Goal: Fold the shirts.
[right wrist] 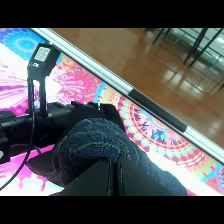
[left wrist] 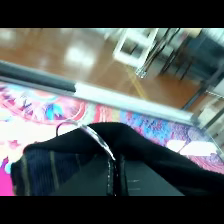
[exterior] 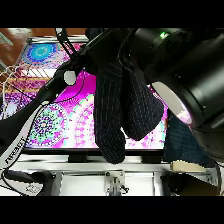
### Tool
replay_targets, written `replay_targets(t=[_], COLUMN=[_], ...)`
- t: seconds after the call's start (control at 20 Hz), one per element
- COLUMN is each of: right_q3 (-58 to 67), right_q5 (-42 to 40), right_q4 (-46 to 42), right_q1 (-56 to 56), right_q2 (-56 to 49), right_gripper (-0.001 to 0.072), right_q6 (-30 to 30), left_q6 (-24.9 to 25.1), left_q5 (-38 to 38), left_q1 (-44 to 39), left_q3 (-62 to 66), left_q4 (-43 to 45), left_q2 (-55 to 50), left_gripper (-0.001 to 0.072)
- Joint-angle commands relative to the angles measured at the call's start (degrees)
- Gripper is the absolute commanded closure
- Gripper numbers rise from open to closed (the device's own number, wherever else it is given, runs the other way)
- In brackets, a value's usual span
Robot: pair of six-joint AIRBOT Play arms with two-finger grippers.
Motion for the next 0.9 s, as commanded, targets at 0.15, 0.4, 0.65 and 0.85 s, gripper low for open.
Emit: replay_targets(t=[0.15,0.4,0.65,0.85], right_q3=[0.0,-0.02,0.0,0.04], right_q5=[2.82,2.8,-1.53,-12.41], right_q4=[-4.2,-7.5,-7.54,-7.52], right_q1=[0.02,-0.5,-0.5,-0.5], right_q2=[0.02,0.0,0.02,0.33], right_gripper=[0.0602,0.0601,0.0596,0.0211], right_q6=[-0.24,-0.46,-2.47,-2.4], left_q6=[5.25,22.71,26.91,34.71], left_q5=[1.86,0.42,-0.79,-14.86], left_q1=[0.26,0.35,0.31,0.35], left_q3=[0.72,0.74,5.81,16.52], left_q4=[0.66,0.66,0.7,0.7], left_q2=[4.7,17.11,28.28,30.25], left_gripper=[0.0647,0.0647,0.0648,0.0648])
